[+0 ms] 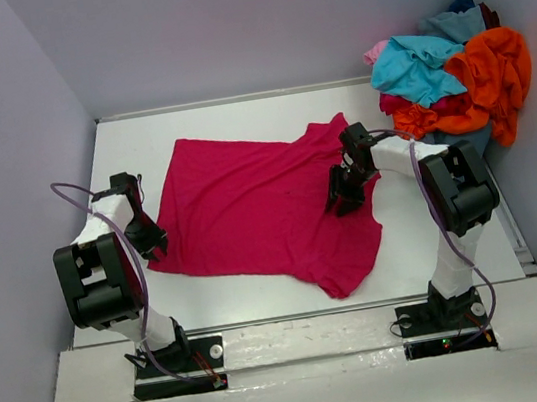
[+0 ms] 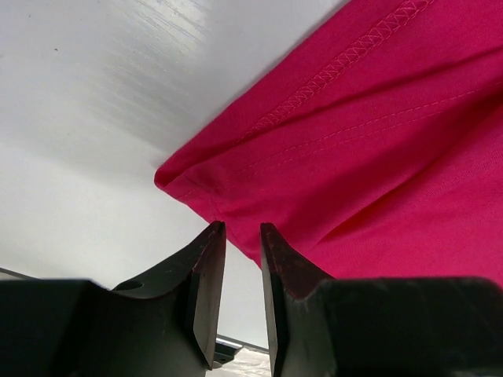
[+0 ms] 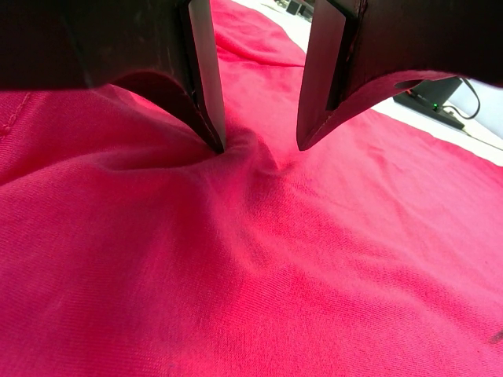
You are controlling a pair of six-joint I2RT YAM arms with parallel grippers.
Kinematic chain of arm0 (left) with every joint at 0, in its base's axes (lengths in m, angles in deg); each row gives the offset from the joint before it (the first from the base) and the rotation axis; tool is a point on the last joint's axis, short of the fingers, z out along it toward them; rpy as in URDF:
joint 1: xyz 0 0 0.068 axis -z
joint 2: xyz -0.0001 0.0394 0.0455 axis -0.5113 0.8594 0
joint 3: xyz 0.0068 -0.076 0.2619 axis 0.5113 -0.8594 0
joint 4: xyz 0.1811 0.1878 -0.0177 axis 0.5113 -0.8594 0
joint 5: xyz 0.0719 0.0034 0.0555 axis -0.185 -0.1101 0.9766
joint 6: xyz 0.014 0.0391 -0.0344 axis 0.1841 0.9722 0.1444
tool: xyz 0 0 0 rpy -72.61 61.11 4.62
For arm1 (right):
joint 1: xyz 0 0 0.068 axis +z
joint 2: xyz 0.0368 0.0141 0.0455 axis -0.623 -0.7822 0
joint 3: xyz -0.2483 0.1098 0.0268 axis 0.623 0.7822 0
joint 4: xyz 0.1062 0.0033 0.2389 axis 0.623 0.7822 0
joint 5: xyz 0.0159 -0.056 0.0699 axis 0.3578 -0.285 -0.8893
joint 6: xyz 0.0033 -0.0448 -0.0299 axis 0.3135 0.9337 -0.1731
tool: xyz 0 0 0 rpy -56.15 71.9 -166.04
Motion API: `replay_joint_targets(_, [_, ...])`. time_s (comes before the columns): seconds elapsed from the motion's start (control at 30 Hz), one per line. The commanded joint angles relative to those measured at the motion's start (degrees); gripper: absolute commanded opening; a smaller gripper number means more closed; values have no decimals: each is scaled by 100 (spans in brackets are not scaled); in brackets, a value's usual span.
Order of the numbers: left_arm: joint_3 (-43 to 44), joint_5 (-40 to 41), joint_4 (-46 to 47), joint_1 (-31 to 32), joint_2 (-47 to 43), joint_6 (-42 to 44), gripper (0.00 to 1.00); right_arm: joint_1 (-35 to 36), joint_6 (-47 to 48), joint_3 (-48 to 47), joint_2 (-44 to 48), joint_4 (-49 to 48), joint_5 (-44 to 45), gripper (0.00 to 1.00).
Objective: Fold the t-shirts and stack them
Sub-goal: Flatten the tshirt out
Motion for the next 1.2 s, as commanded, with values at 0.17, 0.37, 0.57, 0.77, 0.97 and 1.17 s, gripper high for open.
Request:
replay_joint_targets(0.17, [-37,206,-2,-45,144,-5,36,39,184,434,-320,-111,445,48])
replay_joint_targets(0.37, [139,277,33,-256,232,65,36,39,211,470,-320,-102,480,48])
replay_joint_targets(0.57, [376,356,51,-450,355,109,36,39,228,434,-355,-85,471,48])
replay_joint_targets(0.77, [429,348,95,-450,478,136,36,39,219,434,-364,-85,471,48])
replay_joint_targets(0.97, [377,303,104,-450,504,153,36,39,211,443,-347,-85,480,48])
replay_joint_targets(1.17, [219,251,112,-450,382,153,36,39,193,461,-373,-120,454,48])
